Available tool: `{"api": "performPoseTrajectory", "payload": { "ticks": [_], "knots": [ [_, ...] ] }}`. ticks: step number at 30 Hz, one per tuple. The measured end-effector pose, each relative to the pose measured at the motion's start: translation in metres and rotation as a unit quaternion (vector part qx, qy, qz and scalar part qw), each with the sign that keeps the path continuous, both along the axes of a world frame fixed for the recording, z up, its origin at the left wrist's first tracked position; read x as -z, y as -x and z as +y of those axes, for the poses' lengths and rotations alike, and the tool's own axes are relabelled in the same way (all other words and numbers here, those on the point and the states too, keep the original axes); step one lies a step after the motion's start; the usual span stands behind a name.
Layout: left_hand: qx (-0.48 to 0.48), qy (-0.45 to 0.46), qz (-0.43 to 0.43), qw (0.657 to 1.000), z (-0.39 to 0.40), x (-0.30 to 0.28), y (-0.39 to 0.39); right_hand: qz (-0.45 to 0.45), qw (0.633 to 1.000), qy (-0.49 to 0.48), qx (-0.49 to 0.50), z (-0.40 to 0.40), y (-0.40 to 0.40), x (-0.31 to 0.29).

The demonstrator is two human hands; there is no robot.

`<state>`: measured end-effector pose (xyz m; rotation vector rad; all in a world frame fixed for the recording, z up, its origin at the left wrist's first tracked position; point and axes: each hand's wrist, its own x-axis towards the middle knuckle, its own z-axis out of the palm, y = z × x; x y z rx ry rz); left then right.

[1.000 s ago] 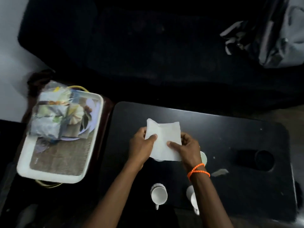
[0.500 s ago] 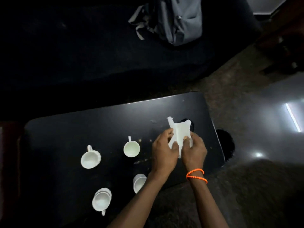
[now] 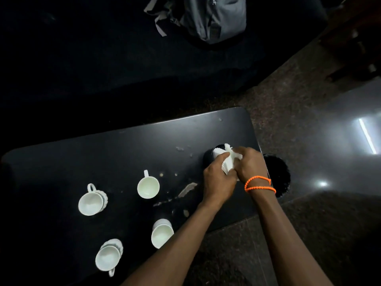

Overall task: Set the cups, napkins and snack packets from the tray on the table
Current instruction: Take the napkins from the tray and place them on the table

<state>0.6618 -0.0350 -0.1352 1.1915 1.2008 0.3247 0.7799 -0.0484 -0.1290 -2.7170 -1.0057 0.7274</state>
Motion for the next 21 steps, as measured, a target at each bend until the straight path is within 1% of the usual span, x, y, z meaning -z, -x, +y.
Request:
{"api": "performPoseTrajectory", "payload": {
  "ticks": [2, 5, 7, 10, 14, 16, 19, 20, 21],
  "knots": [
    [-0.008, 0.011, 0.004, 1.000, 0.004, 0.004, -0.006, -0.001, 0.999, 0.036, 0.010, 0.009, -0.007, 0.002],
    [-0.036, 0.037, 0.000, 0.999, 0.008, 0.008, -0.009, 0.007, 0.995, 0.096, -0.011, 0.021, -0.009, 0.004],
    [-0.073, 0.043, 0.008, 0.996, 0.009, 0.011, -0.009, 0.006, 0.995, 0.101, -0.021, 0.030, -0.009, 0.005],
    [-0.138, 0.042, 0.032, 0.989, 0.011, 0.016, -0.005, 0.006, 0.999, 0.052, 0.010, 0.035, -0.010, 0.008],
    [-0.201, 0.092, 0.019, 0.975, 0.014, 0.026, 0.006, -0.027, 0.996, -0.026, 0.084, 0.017, -0.007, 0.010],
    [-0.200, 0.097, 0.008, 0.975, 0.015, 0.029, 0.008, -0.024, 0.996, -0.046, 0.074, 0.009, -0.003, 0.016],
    [-0.184, 0.098, -0.008, 0.978, 0.018, 0.033, 0.011, 0.032, 0.993, -0.101, 0.048, 0.000, 0.004, 0.025],
    [-0.174, 0.103, -0.010, 0.979, 0.020, 0.036, 0.011, 0.045, 0.988, -0.133, 0.069, -0.002, 0.005, 0.027],
    [-0.159, 0.111, -0.010, 0.981, 0.022, 0.040, 0.012, 0.054, 0.977, -0.172, 0.111, -0.004, 0.004, 0.028]
  ]
}}
